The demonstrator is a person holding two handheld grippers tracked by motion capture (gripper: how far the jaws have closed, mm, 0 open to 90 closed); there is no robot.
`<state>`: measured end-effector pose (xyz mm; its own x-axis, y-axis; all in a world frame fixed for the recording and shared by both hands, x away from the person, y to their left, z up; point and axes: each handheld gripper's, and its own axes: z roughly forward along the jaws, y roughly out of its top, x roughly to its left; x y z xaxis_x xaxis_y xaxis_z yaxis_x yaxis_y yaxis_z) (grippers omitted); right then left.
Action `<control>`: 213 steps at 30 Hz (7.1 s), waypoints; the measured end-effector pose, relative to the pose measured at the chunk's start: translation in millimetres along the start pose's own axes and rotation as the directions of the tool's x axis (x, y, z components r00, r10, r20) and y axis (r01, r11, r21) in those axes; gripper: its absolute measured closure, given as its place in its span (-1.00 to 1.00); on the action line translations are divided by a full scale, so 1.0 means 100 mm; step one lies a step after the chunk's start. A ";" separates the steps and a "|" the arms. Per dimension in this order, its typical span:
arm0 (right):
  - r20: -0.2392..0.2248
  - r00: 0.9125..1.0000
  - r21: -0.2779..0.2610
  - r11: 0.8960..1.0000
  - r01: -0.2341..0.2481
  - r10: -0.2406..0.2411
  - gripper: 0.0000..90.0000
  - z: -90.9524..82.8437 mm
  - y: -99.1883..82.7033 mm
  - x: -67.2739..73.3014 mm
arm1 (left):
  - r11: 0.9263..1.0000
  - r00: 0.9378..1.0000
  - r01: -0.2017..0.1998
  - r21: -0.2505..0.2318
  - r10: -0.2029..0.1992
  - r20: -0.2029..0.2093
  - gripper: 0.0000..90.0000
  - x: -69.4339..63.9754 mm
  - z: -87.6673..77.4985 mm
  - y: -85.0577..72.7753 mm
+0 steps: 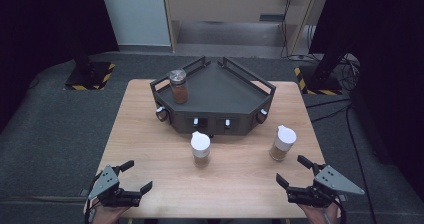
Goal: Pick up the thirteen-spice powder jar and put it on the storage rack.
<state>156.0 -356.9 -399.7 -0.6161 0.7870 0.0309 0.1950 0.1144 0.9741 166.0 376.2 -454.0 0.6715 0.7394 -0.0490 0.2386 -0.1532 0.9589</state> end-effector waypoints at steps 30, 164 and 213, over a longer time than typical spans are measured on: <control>-0.208 0.978 0.075 0.996 0.048 -0.032 -0.86 1.18 0.52 0.14 | 1.000 1.000 0.010 0.012 -0.010 0.005 -1.00 0.02 0.01 0.00; -0.124 0.992 0.190 0.980 0.056 -0.032 -0.31 3.06 2.14 -0.05 | 0.998 0.999 0.030 0.058 -0.031 0.011 -1.00 0.07 0.10 0.00; 0.004 1.000 0.179 0.984 0.005 -0.006 -0.42 3.26 1.93 0.06 | 0.998 0.999 0.025 0.060 -0.026 0.019 -1.00 0.06 0.10 0.00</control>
<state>438.5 -132.6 -284.6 -0.6141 0.7888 0.0242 0.3254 0.2252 0.9184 177.7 374.1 -456.7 0.6780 0.7308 -0.0790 0.2966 -0.1737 0.9391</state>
